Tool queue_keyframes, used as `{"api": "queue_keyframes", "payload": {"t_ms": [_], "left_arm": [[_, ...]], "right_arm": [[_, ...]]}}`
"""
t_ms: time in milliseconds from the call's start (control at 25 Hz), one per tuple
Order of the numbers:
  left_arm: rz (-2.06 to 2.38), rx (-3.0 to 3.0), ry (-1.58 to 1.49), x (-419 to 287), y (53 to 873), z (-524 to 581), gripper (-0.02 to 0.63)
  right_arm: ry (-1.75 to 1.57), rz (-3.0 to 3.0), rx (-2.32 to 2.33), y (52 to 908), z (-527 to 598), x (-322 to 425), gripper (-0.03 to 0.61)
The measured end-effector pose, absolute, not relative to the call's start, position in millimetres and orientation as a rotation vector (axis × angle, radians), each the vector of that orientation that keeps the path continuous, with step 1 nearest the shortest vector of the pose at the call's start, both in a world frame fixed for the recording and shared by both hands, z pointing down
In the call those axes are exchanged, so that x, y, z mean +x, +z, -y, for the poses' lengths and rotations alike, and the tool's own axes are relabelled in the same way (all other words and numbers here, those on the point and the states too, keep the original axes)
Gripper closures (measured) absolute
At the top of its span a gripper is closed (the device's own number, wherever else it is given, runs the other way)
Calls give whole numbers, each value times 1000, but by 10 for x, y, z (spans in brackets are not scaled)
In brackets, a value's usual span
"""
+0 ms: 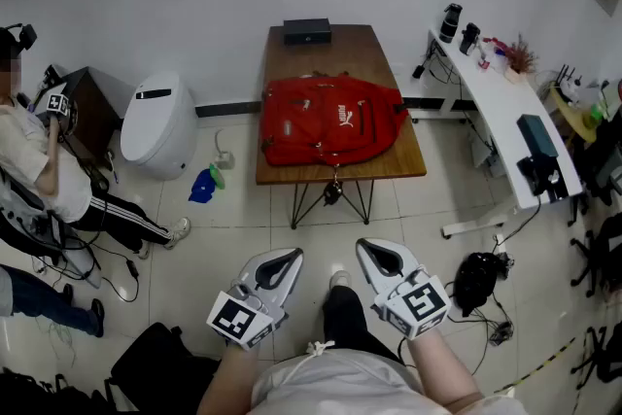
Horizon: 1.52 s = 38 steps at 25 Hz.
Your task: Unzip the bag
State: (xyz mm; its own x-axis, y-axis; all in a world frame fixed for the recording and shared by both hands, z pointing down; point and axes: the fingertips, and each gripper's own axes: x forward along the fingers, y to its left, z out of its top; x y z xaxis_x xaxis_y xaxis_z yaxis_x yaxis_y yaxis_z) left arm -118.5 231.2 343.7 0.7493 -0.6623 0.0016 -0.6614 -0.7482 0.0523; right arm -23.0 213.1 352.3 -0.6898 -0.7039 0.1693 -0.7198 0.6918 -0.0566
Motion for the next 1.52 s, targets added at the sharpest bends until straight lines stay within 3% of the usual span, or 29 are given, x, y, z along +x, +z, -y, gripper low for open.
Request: {"api": "queue_keyframes", "payload": {"t_ms": [520,1080,1320,1520], "left_arm": [[1146,2856,72,-670,3596,-390,609],[1012,2694,279,-669,4768,615,609],[893,2706,332,-598,5240,963,609],[803,2702,384,-599,5589,1159,609]], "right_arm": [[226,2710,1110,3728,-67,254,577],[597,2488,958,5107,688,-30,576],[739,2342,909,5870,731,-250,426],[746,2251,893,6294,726,-387,368]]}}
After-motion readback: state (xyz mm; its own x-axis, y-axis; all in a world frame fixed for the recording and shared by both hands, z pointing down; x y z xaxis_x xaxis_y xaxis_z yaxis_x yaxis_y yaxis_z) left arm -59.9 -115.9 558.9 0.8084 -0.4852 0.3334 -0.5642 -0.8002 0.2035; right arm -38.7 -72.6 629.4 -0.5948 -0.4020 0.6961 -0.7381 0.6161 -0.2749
